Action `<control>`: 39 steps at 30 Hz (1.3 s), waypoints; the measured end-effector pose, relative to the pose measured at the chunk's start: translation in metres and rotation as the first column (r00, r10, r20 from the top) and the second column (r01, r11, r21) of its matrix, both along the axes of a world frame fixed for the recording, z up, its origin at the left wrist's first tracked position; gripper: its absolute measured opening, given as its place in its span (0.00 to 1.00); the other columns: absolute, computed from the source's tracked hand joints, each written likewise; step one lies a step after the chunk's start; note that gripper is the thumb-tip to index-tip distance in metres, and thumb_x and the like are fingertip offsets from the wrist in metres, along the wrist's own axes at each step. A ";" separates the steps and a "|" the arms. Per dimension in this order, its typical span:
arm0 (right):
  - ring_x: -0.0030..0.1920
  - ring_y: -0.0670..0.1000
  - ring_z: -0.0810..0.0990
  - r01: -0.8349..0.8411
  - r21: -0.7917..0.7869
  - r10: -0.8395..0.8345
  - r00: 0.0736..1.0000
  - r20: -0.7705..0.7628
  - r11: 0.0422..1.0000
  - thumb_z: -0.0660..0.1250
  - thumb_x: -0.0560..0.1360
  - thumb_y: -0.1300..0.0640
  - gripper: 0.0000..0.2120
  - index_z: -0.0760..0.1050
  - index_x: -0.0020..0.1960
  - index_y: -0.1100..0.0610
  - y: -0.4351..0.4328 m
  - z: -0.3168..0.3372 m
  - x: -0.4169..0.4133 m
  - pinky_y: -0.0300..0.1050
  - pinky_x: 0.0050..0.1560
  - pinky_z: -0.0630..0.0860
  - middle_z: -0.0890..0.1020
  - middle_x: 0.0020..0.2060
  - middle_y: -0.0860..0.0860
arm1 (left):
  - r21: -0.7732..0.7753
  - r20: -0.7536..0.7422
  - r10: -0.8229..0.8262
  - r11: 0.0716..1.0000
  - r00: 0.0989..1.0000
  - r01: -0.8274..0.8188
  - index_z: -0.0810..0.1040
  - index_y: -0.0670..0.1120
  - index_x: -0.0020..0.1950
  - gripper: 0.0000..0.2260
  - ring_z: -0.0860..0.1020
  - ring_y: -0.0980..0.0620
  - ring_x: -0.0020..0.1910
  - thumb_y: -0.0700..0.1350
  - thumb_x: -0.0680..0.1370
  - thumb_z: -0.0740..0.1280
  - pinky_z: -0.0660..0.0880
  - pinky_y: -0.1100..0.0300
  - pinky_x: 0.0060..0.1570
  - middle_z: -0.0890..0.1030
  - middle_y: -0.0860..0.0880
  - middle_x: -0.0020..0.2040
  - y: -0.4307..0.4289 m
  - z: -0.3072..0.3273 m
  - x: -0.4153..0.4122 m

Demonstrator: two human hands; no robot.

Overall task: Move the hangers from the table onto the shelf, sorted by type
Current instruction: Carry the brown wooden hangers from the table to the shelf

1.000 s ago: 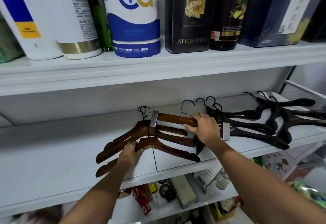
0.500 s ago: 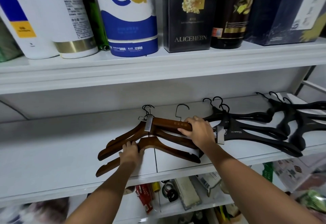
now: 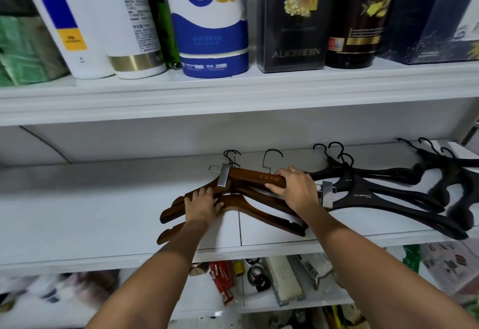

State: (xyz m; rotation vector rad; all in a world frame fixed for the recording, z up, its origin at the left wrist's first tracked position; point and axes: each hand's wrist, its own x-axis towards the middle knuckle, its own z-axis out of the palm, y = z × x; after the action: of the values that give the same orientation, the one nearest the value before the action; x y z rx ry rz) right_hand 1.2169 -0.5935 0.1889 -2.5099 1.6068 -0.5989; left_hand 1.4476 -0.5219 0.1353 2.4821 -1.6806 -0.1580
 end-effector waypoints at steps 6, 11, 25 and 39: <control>0.50 0.53 0.77 -0.026 -0.047 0.027 0.999 0.026 0.999 0.63 0.74 0.37 0.20 0.77 0.57 0.50 0.001 0.018 0.051 0.48 0.49 0.76 0.78 0.49 0.52 | -0.033 0.170 -0.243 0.967 0.955 0.252 0.65 0.50 0.70 0.20 0.67 0.48 0.68 0.55 0.80 0.56 0.58 0.55 0.70 0.69 0.49 0.69 0.033 0.036 0.064; 0.51 0.56 0.78 -0.045 -0.083 0.045 0.999 0.003 0.996 0.62 0.74 0.36 0.22 0.76 0.59 0.50 0.009 0.030 0.107 0.50 0.52 0.75 0.79 0.51 0.53 | -0.077 0.146 -0.180 0.978 0.973 0.193 0.58 0.50 0.76 0.24 0.59 0.49 0.74 0.55 0.81 0.55 0.54 0.56 0.74 0.60 0.51 0.76 0.063 0.058 0.126; 0.50 0.54 0.78 -0.153 -0.043 0.147 0.981 -0.129 0.987 0.63 0.73 0.37 0.20 0.77 0.56 0.50 0.073 0.006 0.287 0.45 0.49 0.71 0.79 0.49 0.52 | -0.299 0.056 -0.021 0.954 0.998 0.037 0.59 0.48 0.76 0.24 0.62 0.49 0.73 0.52 0.81 0.58 0.56 0.58 0.72 0.63 0.49 0.75 0.127 0.109 0.292; 0.54 0.51 0.74 -0.134 0.204 0.179 0.960 -0.217 0.970 0.62 0.74 0.38 0.20 0.74 0.59 0.50 0.120 -0.063 0.421 0.47 0.58 0.69 0.77 0.53 0.51 | -0.163 0.074 -0.198 0.964 0.977 0.208 0.56 0.49 0.77 0.25 0.59 0.52 0.75 0.54 0.81 0.56 0.50 0.59 0.74 0.60 0.50 0.77 0.129 0.072 0.388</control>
State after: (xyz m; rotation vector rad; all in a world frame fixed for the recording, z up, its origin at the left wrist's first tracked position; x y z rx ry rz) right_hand 1.6375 -0.4734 0.1264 -2.6089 1.4325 -0.1283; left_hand 1.8352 -0.3928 0.2077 2.2095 -1.8844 0.0350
